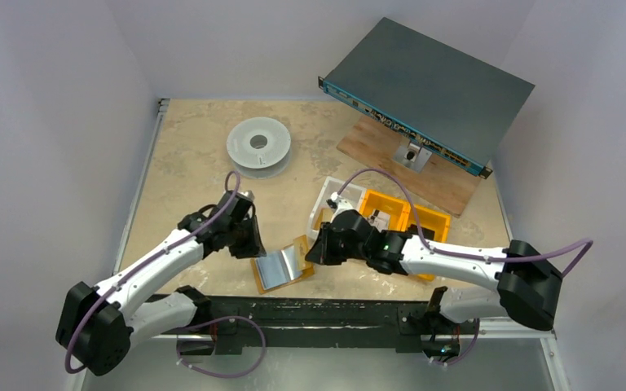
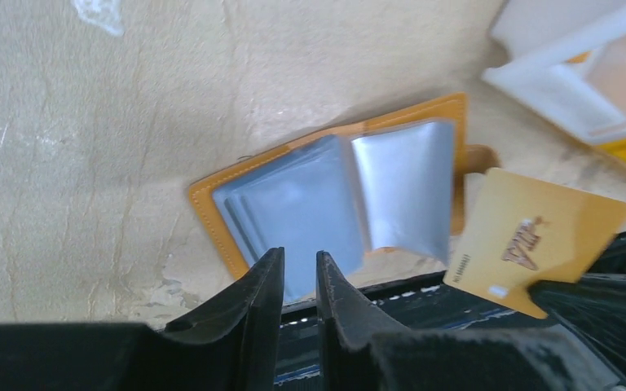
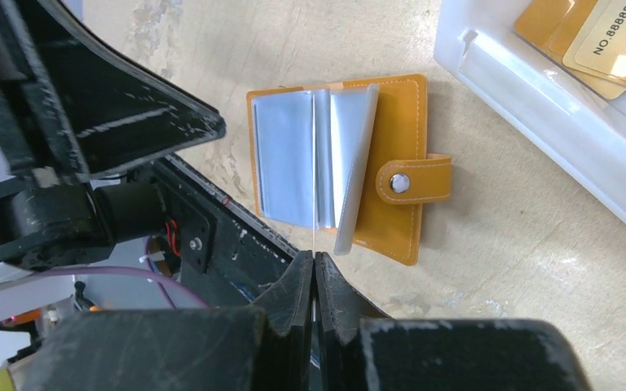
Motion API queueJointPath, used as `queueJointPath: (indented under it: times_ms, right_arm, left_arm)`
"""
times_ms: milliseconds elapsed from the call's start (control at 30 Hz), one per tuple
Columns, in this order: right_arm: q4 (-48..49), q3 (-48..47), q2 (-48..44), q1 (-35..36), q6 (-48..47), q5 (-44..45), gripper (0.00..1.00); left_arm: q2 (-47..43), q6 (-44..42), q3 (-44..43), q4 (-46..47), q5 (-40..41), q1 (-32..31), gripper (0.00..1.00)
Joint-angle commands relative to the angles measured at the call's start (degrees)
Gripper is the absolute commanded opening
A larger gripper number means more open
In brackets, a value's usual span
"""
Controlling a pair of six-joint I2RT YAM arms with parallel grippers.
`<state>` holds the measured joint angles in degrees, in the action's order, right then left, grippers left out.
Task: Take the credit cards out of the card holder
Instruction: Remove the credit card from the card holder, then place the credit card in the storage box.
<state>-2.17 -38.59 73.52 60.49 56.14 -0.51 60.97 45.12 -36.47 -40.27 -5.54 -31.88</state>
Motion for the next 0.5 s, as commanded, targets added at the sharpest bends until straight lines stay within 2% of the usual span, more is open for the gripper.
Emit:
queueJointPath:
  times_ms: [0, 200, 333, 467]
  right_arm:
    - [-3.10, -2.51, -3.71, 0.03, -0.44, 2.76, 0.00]
    - [-9.74, -4.34, -7.40, -4.08, -2.33, 6.02, 0.00]
    - [-11.16, -4.19, -9.96, -11.44, -4.20, 5.04, 0.00]
    - [-12.83, -6.40, -10.13, -17.82, -7.51, 5.30, 0.00]
  left_arm:
    - [-3.50, -2.59, -5.20, -2.91, -0.14, 0.33, 0.24]
    - [-6.23, -3.69, -7.61, -4.68, -1.06, 0.38, 0.48]
    - [-7.65, -3.79, -7.70, -5.36, -1.17, 0.40, 0.55]
    - [-8.68, -3.66, -6.78, -5.61, -1.20, 0.39, 0.57]
